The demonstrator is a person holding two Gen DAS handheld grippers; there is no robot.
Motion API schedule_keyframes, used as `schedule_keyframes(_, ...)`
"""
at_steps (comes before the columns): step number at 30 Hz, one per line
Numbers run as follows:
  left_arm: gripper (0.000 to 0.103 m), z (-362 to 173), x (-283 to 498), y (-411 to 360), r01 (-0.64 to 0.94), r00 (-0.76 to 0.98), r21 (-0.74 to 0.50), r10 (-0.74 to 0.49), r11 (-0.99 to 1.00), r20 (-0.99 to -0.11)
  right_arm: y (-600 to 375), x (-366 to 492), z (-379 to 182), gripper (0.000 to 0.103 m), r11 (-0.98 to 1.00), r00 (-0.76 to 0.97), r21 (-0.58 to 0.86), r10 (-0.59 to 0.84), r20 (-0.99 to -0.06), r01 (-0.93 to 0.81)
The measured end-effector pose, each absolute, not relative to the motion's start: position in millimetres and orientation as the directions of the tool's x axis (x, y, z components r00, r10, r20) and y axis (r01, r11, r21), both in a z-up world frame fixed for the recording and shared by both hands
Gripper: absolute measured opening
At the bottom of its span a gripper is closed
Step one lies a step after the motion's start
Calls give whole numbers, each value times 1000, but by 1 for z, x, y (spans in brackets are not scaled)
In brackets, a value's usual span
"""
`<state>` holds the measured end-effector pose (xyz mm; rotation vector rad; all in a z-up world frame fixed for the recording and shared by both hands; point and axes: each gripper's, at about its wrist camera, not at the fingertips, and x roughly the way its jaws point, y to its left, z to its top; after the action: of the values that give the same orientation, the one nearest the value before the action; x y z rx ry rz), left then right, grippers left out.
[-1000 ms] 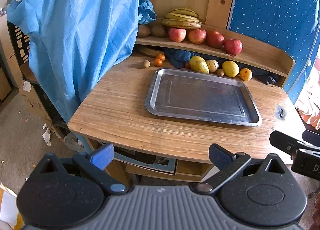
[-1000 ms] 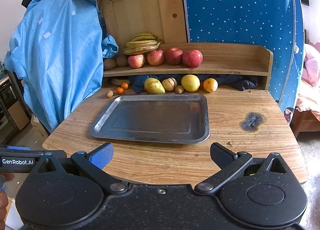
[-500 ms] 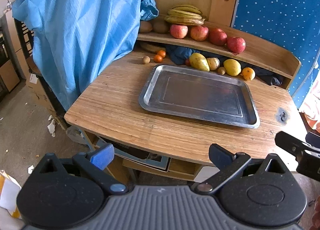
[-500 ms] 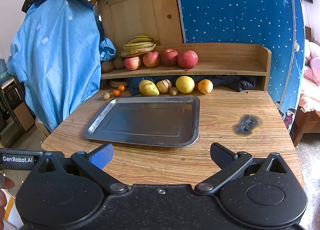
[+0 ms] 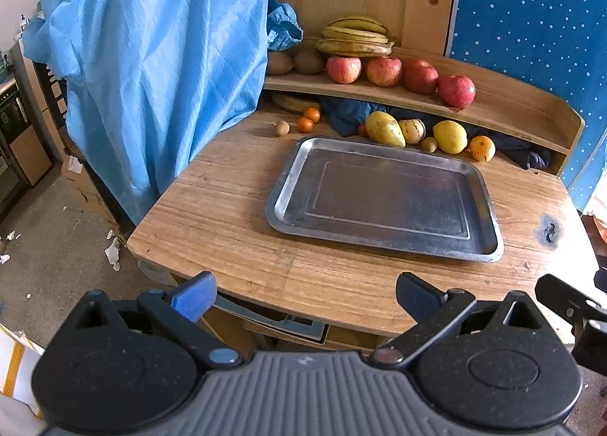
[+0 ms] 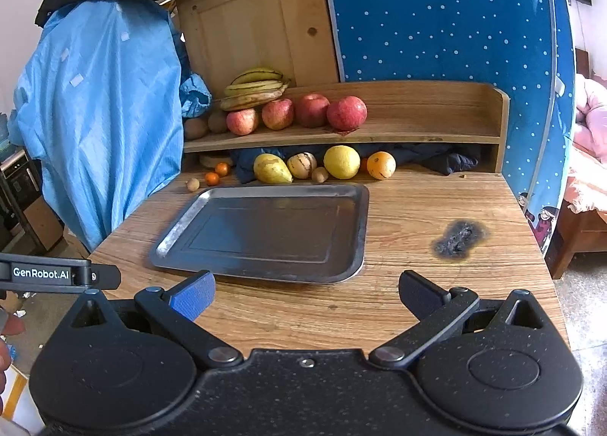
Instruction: Organize fruits
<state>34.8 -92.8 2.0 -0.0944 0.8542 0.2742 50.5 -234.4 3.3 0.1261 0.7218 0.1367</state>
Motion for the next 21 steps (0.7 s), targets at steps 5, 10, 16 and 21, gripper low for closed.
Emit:
schedule_keyframes(5,103,-1,46,-91,-268,623,20,189,963,-759,-234,56,2,103,986,741,151,154,-654,-72)
schedule_keyframes(10,103,-6,60,-86,-262,619,10,176,965,-765,-232,66,-1,103,988,737,142,138,-661,-58)
schedule_keyframes(16,103,-15,83,-68,-265,612,-6,164,964,-773,-219,91,-11,103,990,729,134,130,-672,-53)
schedule_keyframes(21,103,-27,118,-41,-255,609,-21,143,967,-780,-202,124,-20,103,990,733,133,124,-669,-46)
